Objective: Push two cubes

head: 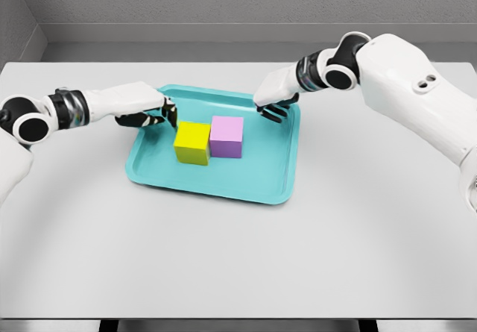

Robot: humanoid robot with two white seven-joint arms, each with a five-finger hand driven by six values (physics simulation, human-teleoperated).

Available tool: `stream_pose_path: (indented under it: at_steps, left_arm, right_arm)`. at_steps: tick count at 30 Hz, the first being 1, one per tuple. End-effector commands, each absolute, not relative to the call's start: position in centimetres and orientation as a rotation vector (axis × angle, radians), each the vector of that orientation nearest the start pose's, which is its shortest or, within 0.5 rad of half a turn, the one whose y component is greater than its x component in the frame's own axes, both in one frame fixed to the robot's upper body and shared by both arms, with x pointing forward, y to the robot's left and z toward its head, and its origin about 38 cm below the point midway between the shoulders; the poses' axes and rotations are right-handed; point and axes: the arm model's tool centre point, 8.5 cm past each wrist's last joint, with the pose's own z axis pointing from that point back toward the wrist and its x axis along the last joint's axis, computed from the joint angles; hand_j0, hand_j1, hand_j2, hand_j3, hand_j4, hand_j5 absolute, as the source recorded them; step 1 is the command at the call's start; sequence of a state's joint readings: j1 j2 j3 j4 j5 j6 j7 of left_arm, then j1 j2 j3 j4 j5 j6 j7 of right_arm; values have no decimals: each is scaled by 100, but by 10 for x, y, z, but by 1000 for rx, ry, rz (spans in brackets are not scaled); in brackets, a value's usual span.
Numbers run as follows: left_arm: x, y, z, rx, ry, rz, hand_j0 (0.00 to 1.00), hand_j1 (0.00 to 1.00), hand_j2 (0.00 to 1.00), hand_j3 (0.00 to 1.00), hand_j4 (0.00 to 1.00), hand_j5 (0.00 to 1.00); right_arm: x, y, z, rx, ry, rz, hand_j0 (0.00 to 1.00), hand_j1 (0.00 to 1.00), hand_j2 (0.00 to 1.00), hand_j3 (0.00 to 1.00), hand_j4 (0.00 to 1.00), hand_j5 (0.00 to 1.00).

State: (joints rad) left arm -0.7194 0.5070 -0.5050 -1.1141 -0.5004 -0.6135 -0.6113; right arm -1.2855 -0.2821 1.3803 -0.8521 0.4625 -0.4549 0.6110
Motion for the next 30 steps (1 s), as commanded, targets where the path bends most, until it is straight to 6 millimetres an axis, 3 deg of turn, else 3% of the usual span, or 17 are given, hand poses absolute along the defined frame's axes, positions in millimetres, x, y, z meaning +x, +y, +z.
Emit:
stream_pose_path:
  at_steps: [1,5,7,16,19,30]
  left_arm:
    - [491,278,191,334,-1419,-1915,49,49,49,49,49,49]
    - [482,292,209,347,-1454,-1911,49,49,49,49,49,49]
    - [458,301,229,331,-1513,-1936,49,49,49,49,49,49]
    - [399,278,232,184,-1609,-2028,49,49,49,49,49,49]
    - [396,278,225,164,-1605,-2019,49,49,49,49,49,49]
    - [395,257,206,92,-1637,-1990,49,49,49,49,49,49]
  right_arm:
    - [546,-109,205,645,1138,-3328,12,12,12,12,12,12]
    - [550,-98,201,648,1125,-3342,12,12,12,12,12,12]
    - [551,-92,204,682,1092,-3322,12,12,12,12,12,12]
    - [547,-68,206,692,1067,-3274,12,12,12,12,12,12]
    - [544,-55,207,691,1056,-3247,12,12,12,12,12,12]
    - [537,-50,199,669,978,-3226,12,12,12,12,12,12]
